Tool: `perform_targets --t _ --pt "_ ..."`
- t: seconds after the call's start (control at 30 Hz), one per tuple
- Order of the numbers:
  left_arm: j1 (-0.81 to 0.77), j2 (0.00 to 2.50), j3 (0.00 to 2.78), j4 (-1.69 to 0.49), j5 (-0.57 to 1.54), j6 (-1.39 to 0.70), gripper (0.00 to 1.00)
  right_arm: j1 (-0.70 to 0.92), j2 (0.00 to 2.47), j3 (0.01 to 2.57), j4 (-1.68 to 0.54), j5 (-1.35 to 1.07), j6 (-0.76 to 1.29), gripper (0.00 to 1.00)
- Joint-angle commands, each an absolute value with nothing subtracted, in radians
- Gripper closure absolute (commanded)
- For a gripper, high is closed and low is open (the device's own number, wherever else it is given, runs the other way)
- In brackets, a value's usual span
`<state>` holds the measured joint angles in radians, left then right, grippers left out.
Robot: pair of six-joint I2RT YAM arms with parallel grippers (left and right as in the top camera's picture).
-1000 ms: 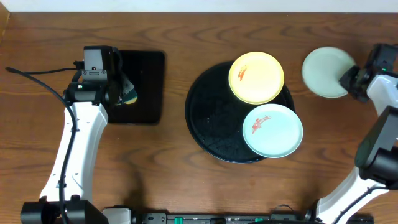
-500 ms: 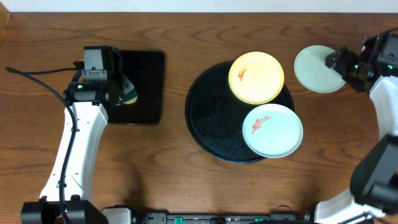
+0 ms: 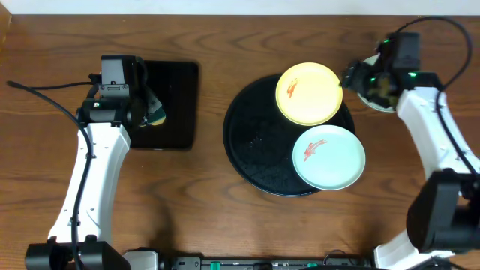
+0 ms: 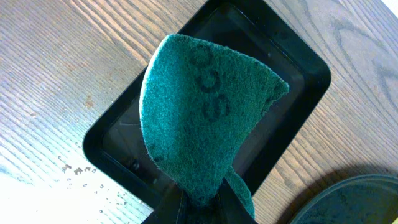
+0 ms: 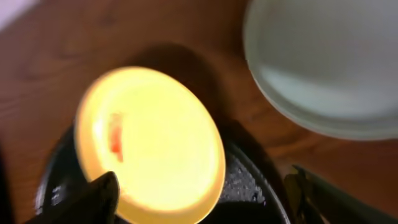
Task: Clean dirty plates on tray and stack at the side
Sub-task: 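Set the pale green plate down at the right side and reach toward yellow plate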
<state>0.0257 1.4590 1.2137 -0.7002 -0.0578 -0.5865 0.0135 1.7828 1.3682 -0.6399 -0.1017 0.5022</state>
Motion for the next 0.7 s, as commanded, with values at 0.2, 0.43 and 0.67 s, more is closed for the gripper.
perform_targets --t 0.2,0.43,0.67 --pt "0.030 1.465 1.201 -0.703 -0.062 -0.577 0.92 0.070 1.947 1.346 -0.654 -0.061 0.728 0.19" --pt "0.030 1.465 1.201 -0.707 -0.062 -0.577 0.92 0.084 1.966 1.345 -0.666 -0.062 0.728 0.32" --pt "0.030 1.465 1.201 -0.706 -0.062 -0.577 0.93 0.099 1.974 1.345 -0.674 -0.059 0.727 0.46"
